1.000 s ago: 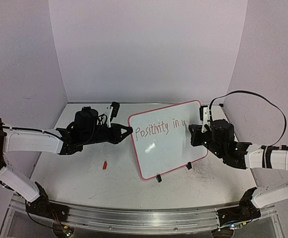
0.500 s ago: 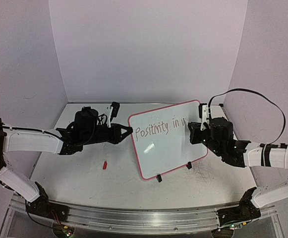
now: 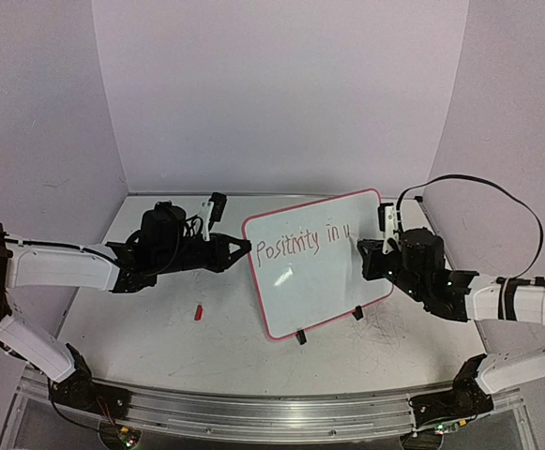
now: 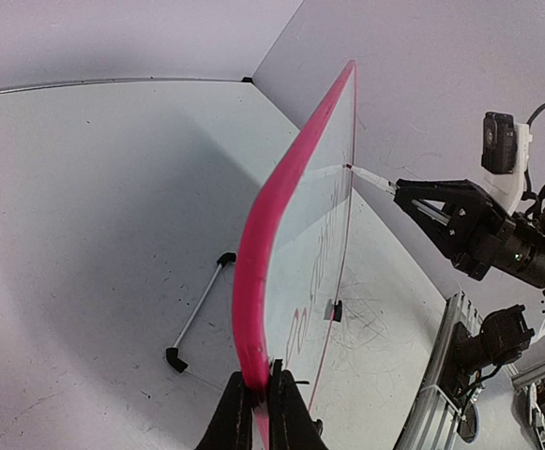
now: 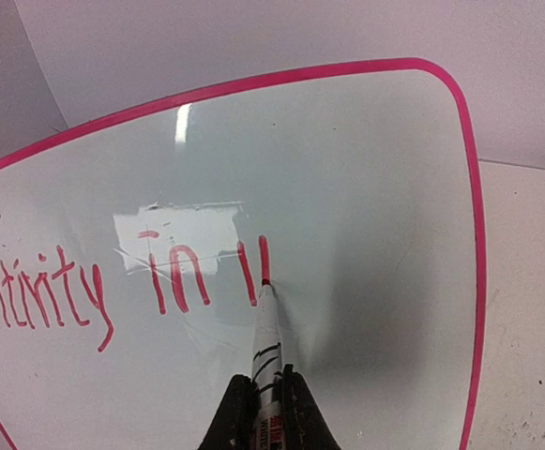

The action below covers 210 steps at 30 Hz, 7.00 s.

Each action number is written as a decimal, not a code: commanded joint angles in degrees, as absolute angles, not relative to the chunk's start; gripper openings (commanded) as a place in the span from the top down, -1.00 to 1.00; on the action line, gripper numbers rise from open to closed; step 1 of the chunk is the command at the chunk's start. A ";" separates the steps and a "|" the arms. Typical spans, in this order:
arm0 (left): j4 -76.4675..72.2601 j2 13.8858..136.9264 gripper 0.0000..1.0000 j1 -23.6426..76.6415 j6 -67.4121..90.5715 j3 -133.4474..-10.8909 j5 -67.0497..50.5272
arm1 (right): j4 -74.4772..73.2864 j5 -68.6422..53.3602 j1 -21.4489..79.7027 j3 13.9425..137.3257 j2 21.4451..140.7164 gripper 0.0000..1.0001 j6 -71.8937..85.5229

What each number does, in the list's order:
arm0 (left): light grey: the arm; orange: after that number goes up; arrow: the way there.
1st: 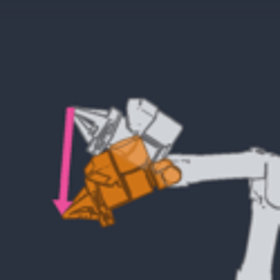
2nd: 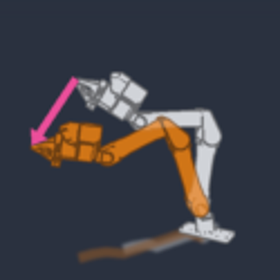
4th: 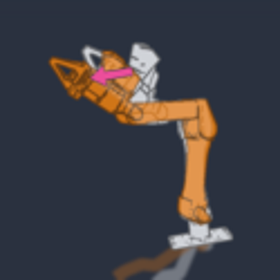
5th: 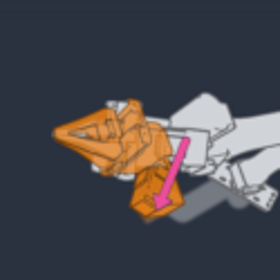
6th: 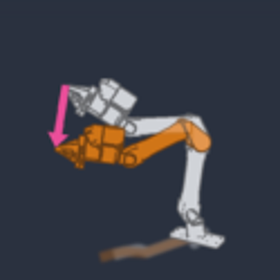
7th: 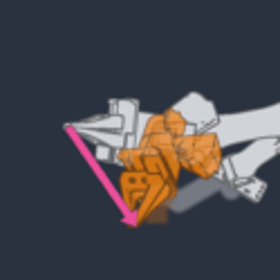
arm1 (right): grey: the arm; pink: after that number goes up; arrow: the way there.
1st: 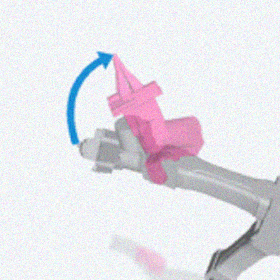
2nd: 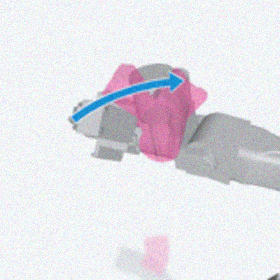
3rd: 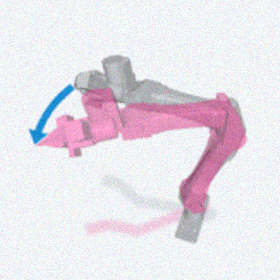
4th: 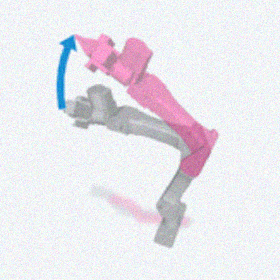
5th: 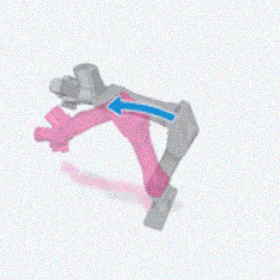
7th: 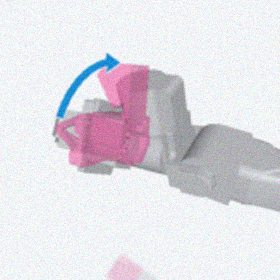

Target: Write a sentence on the whiteboard

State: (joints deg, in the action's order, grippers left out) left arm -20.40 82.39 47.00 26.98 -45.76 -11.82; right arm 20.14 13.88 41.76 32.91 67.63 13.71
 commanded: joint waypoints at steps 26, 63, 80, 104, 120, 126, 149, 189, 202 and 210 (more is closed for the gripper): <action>-19.33 81.93 1.00 46.76 24.79 -48.06 -9.67 | 20.44 8.25 41.66 31.45 65.97 1.00 15.27; -19.16 81.91 1.00 46.76 24.35 -48.06 -9.58 | 24.52 9.75 37.53 36.11 68.14 1.00 11.80; -19.07 81.80 1.00 46.76 24.26 -48.03 -9.49 | 21.43 8.26 37.53 32.30 65.83 1.00 13.06; -19.07 81.83 1.00 46.76 24.52 -48.21 -9.85 | 23.74 12.37 37.48 34.27 67.68 1.00 13.71; -19.07 81.95 1.00 46.77 24.35 -48.30 -9.86 | 24.35 9.34 37.53 35.44 69.26 1.00 12.98; -19.08 81.90 1.00 46.78 24.35 -48.28 -9.72 | 23.93 7.83 37.53 33.94 68.52 1.00 13.74; -18.98 81.59 1.00 46.76 24.36 -47.92 -9.57 | 22.41 10.00 36.23 34.20 64.82 1.00 12.58; -18.98 81.16 1.00 46.76 24.21 -47.57 -9.24 | 22.78 10.03 36.25 34.13 67.62 1.00 12.68; -18.98 81.57 1.00 46.76 24.43 -47.88 -9.49 | 20.92 8.55 36.32 30.21 64.89 1.00 14.86; -18.90 81.36 1.00 46.76 24.52 -47.69 -9.49 | 21.13 10.21 36.26 30.35 65.19 1.00 15.03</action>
State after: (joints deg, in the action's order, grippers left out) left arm -20.38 82.41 47.09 26.94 -45.76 -11.79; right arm 21.34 8.97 36.40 30.04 65.45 14.54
